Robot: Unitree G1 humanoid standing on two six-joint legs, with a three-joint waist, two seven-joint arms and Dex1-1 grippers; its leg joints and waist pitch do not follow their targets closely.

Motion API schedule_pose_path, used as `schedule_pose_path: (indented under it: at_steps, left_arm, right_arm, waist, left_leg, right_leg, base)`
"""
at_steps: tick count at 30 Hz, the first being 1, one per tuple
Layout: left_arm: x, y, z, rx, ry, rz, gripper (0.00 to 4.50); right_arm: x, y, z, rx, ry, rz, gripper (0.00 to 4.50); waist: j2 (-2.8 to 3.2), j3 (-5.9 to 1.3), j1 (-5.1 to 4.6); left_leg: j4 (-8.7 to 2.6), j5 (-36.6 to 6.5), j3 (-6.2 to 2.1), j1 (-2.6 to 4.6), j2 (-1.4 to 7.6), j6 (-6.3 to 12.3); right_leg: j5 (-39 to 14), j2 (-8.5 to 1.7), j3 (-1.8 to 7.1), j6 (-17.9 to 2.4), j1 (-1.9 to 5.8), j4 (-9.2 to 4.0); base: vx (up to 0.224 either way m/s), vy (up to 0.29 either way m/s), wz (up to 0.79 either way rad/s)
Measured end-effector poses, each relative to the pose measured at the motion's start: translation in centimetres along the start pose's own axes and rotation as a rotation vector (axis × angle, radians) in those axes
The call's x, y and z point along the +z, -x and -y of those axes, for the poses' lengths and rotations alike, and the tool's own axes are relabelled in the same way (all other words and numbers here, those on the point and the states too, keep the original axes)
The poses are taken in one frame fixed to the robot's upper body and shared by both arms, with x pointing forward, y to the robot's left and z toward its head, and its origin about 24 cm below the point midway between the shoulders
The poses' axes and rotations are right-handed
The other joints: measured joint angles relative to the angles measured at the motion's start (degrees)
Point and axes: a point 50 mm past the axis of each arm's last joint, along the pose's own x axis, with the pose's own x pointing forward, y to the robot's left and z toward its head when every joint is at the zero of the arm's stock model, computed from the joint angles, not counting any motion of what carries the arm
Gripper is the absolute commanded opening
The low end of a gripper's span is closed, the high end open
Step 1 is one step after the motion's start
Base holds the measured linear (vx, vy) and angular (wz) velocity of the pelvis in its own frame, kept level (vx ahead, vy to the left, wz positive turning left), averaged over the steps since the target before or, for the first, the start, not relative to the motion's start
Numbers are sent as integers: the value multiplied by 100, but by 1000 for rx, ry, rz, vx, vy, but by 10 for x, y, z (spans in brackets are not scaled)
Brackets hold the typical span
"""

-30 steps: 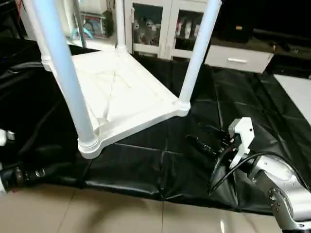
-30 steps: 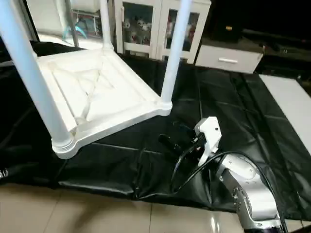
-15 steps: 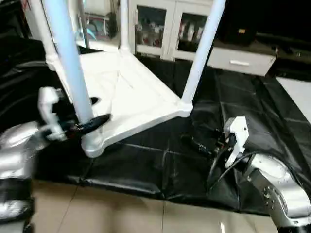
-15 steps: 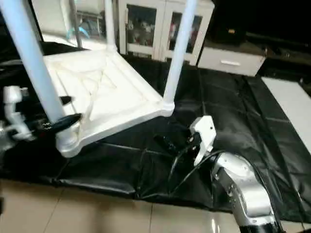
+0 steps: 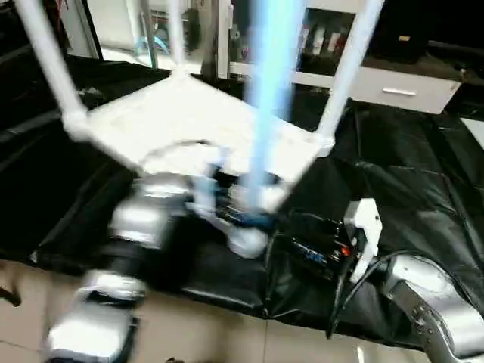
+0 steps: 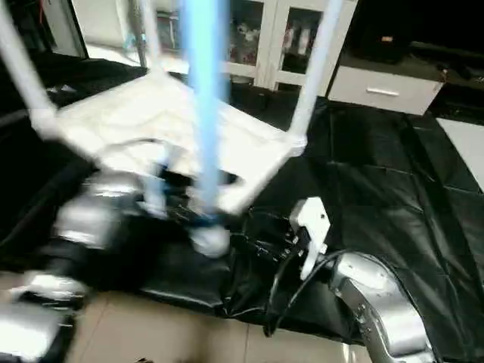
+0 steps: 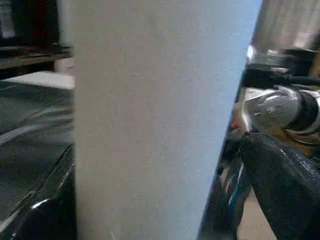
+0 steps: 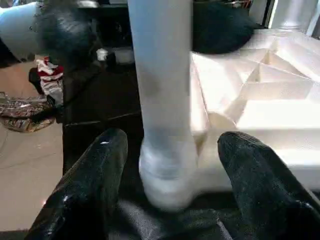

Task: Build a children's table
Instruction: Rotate table base

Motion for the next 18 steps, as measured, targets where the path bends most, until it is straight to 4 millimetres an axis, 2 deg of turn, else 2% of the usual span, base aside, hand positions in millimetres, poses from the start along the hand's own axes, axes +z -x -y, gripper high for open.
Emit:
schedule_pose_path:
  at_steps: [1, 3, 5, 7, 10, 13, 18]
  left_arm:
    - [-1, -15, -3, -2, -23, -15, 445]
    - [-2, -35, -10, 39, -76, -60, 445]
    - [-4, -48, -18, 139, -122, -89, 445]
    - [-7, -52, -21, 203, -145, -102, 445]
    - [-11, -46, -26, 272, -168, -137, 445]
    - [-10, -41, -28, 272, -204, -151, 445]
    - [-12, -7, -28, 211, -184, -238, 445]
  right_arm:
    - [0, 0, -1, -1, 0, 0, 319]
    - [-1, 9, 4, -56, 1, -8, 319]
    - [-2, 15, 7, -98, -1, -12, 319]
    - [-3, 18, 9, -115, -1, -14, 319]
    - [-3, 19, 9, -120, 0, -15, 319]
    - [-3, 19, 8, -118, 2, -14, 319]
    - [-6, 14, -2, -64, -9, -24, 319]
  waist:
    - [40, -4, 10]
    - [99, -12, -32]
    - [139, -21, -75]
    - [157, -27, -122]
    - [190, -42, -171]
    - [194, -45, -193]
    - [197, -45, -267]
  left_leg:
    - [3, 1, 0, 0, -1, 0]
    - [6, 1, 8, 1, -12, 0]
    - [5, 1, -3, 16, -20, 0]
    - [0, 1, -23, 16, -20, 0]
    - [-11, 1, -31, 12, -17, 0]
    - [-8, 1, -31, 10, -17, 0]
    - [-8, 1, -31, 10, -19, 0]
  right_leg:
    - [0, -1, -3, 0, 7, 0]
    - [1, -5, 9, 2, 26, 0]
    - [-25, -1, 1, 48, 40, 0]
    - [-23, 5, -9, 54, 40, 0]
    - [-22, 9, -20, 54, 40, 1]
    - [-21, 7, -19, 54, 40, 1]
    - [-21, 6, -18, 53, 33, 1]
  base:
    - [0, 0, 0]
    - [0, 0, 0]
    - [0, 0, 0]
    - [0, 0, 0]
    - [0, 0, 0]
    - [0, 0, 0]
    - [0, 0, 0]
